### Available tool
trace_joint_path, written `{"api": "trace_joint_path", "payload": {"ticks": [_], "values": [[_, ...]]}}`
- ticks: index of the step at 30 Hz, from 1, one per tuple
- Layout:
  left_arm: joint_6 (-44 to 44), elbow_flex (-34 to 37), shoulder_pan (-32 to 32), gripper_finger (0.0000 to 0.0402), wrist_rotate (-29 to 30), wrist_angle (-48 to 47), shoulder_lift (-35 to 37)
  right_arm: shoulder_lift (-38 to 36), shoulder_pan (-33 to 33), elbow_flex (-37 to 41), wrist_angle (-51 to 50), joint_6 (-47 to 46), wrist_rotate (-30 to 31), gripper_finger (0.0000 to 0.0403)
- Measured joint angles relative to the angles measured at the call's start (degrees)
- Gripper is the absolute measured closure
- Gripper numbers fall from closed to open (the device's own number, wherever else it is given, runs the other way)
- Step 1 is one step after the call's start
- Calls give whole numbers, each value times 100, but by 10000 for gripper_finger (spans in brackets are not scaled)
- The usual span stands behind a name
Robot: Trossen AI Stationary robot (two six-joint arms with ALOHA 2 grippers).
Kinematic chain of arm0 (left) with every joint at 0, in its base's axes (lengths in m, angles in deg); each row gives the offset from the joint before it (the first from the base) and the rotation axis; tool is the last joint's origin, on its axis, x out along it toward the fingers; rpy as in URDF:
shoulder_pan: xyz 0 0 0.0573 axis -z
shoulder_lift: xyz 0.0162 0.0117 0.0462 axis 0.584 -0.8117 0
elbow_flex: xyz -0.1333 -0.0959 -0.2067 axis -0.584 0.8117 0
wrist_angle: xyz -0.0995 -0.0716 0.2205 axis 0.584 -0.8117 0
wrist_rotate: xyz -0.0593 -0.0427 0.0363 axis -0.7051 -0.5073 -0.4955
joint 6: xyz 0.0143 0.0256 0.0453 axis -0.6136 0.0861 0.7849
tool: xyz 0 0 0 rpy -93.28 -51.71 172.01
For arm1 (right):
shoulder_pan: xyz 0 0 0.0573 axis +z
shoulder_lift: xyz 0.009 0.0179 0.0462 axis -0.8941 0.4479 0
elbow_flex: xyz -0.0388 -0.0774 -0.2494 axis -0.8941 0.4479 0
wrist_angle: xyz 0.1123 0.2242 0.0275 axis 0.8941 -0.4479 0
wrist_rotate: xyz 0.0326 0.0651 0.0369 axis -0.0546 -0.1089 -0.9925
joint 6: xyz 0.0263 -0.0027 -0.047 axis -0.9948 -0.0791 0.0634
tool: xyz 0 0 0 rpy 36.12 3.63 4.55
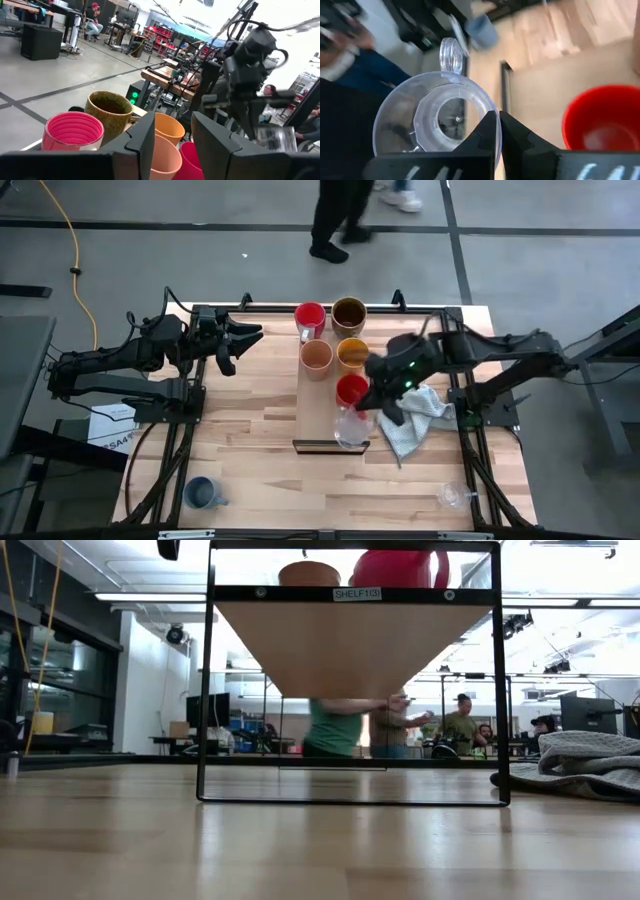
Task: Stack small to large cups/mugs on shelf
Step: Put the top transparent mug on the shelf
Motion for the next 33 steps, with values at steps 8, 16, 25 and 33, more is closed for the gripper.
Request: {"api": "trace_joint_path", "payload": {"ticks": [8,16,25,33], "values": [[0,0,-2,284,-1,0,1,963,425,-1197,-1917,795,1289,403],[2,0,0,284,-1,0,2,1706,568,-1714,-2313,1138,1509,403],[2,0,-2,284,-1,0,2,1846,589,-1804,-2523,1089,2311,403],[2,0,-2,284,-1,0,2,1837,589,-1804,-2830,866,2355,403]]}}
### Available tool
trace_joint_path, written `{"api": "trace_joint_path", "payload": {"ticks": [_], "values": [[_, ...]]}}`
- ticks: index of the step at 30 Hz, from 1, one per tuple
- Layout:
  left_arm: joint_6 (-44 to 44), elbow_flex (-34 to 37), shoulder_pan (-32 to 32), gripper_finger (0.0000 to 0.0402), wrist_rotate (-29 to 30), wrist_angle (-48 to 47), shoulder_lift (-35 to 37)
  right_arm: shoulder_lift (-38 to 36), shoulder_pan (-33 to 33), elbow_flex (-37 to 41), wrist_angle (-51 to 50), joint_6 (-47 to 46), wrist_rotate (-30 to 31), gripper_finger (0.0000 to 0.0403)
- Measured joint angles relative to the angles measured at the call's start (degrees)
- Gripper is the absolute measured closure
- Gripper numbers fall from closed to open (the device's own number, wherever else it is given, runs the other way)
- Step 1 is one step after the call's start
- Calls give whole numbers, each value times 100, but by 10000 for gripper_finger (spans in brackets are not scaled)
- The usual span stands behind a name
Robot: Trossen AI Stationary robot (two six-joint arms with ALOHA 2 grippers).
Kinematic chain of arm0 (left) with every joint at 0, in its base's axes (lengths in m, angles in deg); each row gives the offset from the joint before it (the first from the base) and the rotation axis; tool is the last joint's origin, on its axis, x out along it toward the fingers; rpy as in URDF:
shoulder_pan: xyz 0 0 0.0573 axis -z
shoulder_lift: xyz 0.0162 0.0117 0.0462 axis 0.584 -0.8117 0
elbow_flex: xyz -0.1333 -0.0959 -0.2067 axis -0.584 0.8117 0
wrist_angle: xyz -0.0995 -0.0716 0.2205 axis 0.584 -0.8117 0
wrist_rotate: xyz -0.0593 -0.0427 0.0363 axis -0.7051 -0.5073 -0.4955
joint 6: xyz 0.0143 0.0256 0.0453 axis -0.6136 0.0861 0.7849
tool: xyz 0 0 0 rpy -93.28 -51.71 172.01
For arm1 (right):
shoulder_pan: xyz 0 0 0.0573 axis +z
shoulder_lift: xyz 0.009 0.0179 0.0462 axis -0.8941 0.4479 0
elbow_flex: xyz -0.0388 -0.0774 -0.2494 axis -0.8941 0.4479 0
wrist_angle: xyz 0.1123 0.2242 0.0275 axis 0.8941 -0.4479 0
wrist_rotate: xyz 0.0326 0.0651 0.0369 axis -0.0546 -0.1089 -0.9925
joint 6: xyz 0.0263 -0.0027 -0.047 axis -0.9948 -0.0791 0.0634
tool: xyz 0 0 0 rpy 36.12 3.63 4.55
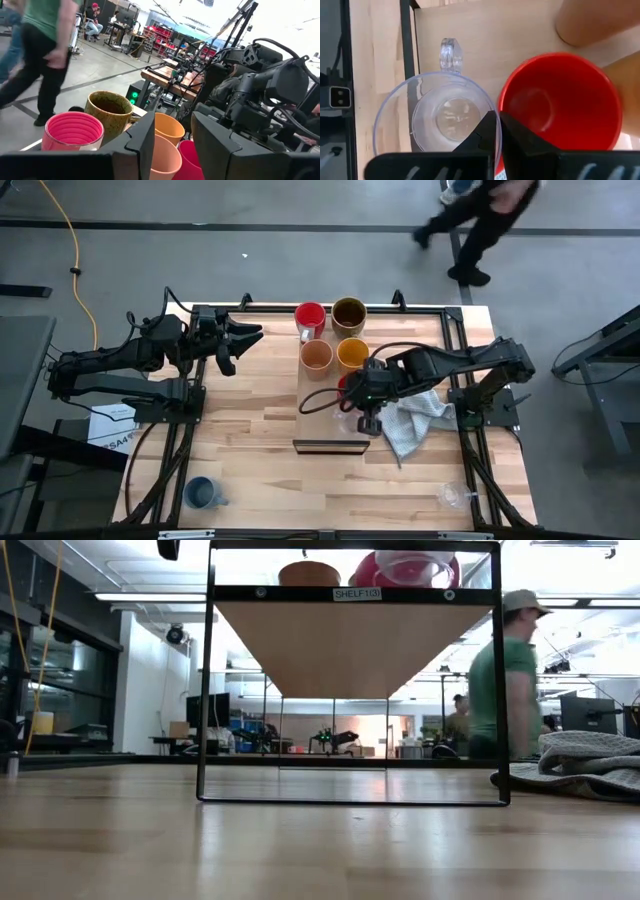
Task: Stack small to large cups/mugs on shelf
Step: Put the top transparent mug on the shelf
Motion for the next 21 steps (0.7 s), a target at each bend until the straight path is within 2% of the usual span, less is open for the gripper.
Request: {"api": "trace_joint_path", "payload": {"ticks": [6,21], "values": [[1,0,2,284,0,0,0,105,0,-9,77,-23,193,403],[2,0,1,284,-2,0,0,481,85,4,19,-168,122,403]]}}
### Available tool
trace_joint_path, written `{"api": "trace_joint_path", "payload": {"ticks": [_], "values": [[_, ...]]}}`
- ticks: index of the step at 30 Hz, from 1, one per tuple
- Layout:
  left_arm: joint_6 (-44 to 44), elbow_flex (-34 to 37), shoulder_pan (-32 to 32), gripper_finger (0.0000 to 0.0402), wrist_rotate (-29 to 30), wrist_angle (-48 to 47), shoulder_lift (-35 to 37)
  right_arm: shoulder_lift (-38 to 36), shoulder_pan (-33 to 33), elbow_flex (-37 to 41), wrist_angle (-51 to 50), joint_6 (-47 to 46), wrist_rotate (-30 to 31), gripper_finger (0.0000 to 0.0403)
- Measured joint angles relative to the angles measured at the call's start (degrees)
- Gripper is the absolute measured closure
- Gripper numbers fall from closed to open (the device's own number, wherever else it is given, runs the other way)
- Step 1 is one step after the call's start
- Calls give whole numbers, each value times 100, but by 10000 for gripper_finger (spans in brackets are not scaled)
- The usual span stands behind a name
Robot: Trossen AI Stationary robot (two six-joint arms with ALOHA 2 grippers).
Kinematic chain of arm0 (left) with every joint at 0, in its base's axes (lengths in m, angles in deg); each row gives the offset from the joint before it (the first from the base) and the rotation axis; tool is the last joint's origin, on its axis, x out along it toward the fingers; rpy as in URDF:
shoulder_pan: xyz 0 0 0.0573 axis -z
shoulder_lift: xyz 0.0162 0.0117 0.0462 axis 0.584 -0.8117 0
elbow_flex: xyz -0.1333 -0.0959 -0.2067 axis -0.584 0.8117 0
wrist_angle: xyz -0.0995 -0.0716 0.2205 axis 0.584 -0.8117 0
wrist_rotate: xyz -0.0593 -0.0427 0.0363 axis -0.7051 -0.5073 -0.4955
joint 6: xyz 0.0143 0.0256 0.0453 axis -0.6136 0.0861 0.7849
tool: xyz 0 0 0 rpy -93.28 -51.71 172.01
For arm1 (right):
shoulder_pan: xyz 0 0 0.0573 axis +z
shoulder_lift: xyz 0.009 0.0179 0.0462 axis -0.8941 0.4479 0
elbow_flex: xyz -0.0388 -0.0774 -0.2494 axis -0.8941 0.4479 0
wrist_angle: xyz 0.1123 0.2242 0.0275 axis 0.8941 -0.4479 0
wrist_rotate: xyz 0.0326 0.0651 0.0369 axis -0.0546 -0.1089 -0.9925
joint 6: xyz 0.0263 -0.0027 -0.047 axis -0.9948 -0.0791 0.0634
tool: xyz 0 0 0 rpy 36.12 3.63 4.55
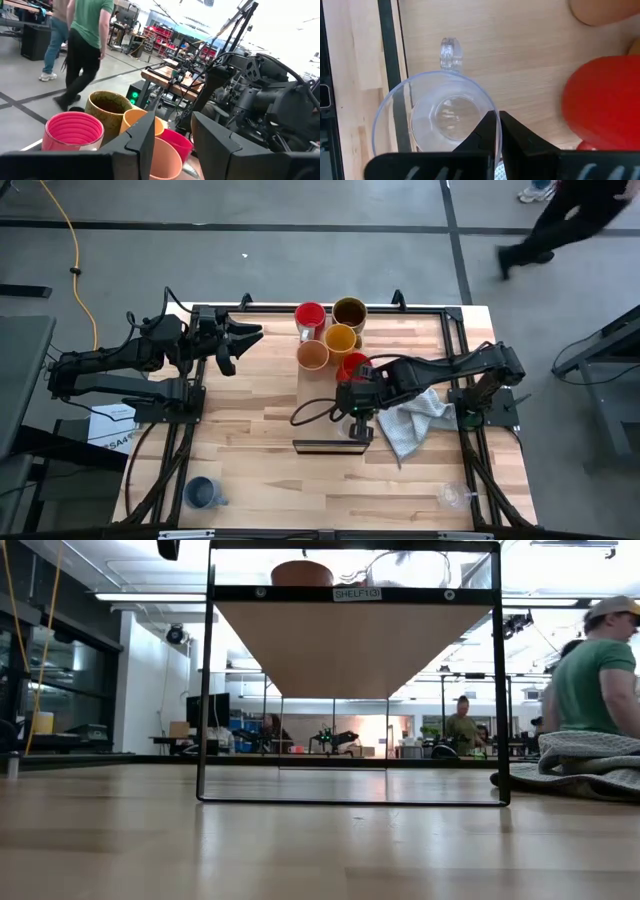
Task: Stack small to large cups/mugs on shelf
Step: Put the top transparent mug on the shelf, then adjust the red mug on the shelf
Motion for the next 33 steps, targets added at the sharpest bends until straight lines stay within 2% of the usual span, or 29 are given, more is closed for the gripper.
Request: {"api": "trace_joint_path", "payload": {"ticks": [18,21,29,33], "values": [[0,0,1,284,0,0,0,-9,0,-4,-177,-414,-195,396],[0,0,-1,284,0,0,-1,-9,-1,-2,-242,-458,-296,372],[0,0,0,284,0,0,-1,-27,0,-2,-262,-366,-278,271],[0,0,1,284,0,0,0,-137,0,-94,-433,-222,-280,238]]}}
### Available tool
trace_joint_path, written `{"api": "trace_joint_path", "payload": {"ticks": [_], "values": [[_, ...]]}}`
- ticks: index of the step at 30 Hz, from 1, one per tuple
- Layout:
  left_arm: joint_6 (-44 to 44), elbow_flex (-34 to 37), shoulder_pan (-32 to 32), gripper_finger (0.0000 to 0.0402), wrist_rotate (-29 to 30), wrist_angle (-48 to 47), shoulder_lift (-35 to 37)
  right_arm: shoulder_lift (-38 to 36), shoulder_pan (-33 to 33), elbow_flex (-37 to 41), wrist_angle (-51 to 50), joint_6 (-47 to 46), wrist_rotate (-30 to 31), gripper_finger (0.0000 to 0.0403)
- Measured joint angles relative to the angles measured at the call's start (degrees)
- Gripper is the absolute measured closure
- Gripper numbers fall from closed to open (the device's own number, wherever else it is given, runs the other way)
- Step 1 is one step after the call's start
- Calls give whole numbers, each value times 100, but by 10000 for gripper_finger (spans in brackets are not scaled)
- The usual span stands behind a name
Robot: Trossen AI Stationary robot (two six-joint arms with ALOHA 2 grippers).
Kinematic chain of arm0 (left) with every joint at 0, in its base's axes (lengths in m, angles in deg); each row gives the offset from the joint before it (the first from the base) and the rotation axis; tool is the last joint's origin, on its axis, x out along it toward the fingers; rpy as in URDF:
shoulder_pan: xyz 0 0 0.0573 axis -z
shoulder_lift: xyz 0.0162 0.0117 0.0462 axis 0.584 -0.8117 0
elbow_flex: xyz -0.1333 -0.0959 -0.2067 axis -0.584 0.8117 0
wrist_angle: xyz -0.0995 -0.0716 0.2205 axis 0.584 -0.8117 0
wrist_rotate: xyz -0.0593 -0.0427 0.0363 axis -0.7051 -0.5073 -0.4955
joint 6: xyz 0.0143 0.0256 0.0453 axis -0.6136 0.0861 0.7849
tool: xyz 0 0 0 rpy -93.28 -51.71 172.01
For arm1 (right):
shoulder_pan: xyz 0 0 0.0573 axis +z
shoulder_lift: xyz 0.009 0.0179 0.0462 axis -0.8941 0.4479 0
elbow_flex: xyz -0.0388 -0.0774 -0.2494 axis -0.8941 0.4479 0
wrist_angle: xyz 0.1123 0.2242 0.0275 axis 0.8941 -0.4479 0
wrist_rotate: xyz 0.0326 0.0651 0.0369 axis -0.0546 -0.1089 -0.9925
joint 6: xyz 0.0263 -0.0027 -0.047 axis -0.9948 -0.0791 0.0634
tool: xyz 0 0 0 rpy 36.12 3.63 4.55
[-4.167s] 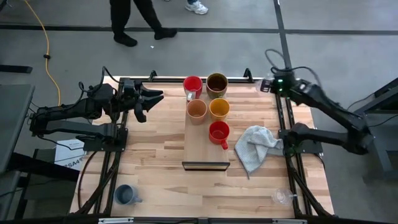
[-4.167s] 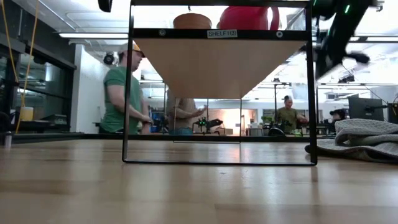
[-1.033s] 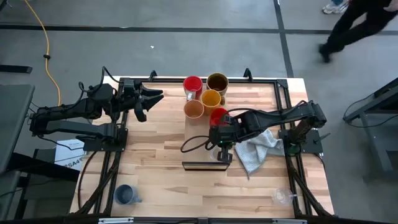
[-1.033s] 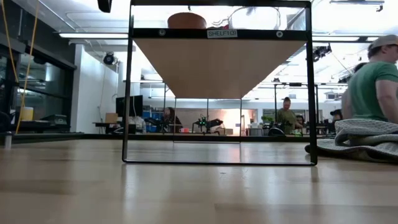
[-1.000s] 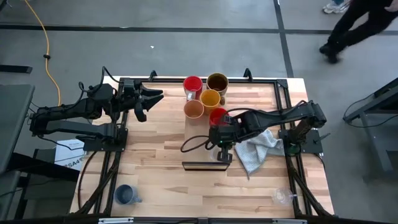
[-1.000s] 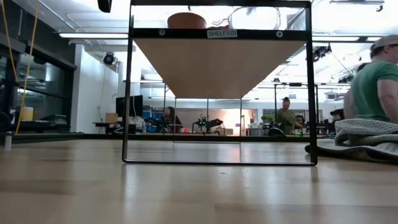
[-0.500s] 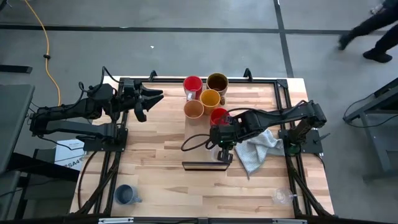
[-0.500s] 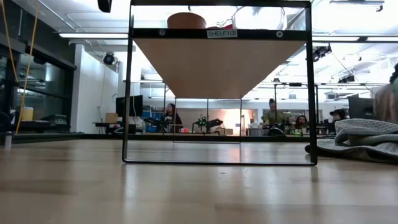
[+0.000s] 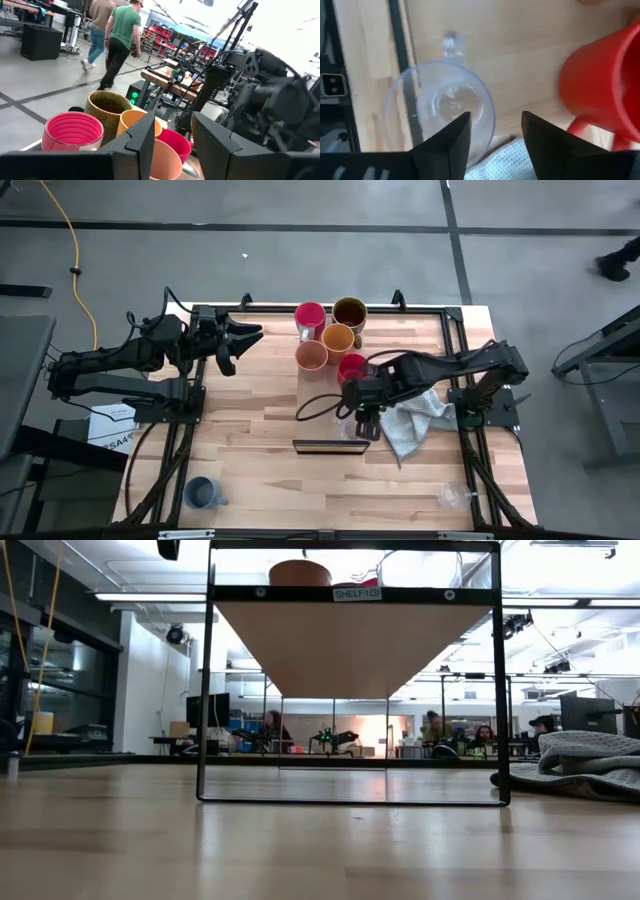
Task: Stack small to large cups/mugs on shelf
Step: Adjust the red mug on the shelf
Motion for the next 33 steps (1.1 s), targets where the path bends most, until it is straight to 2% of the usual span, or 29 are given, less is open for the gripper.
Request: {"api": "trace_joint_path", "payload": {"ticks": [7,10,13,17,19,20,24,28,33], "values": [[-1,0,-1,284,0,2,0,-426,-45,-368,-185,340,32,227],[0,0,0,284,1,2,-2,-585,-148,-504,-112,544,473,233],[-2,0,0,284,0,2,0,-665,-403,-544,290,838,1045,259],[0,0,-2,284,0,2,0,-689,-924,-509,1011,1215,1468,336],[0,0,-2,284,1,0,-1,-648,-1237,-501,1235,1420,1460,381],[-1,0,0,284,0,0,-2,-609,-1384,-501,1322,1451,1409,392],[-2,0,0,284,0,1,-1,-467,-1845,-492,1444,1499,1215,387],[-2,0,-1,284,1,0,0,-373,-2055,-488,1363,1569,456,399],[-2,0,0,284,0,0,0,-355,-2045,-488,953,1541,339,402]]}}
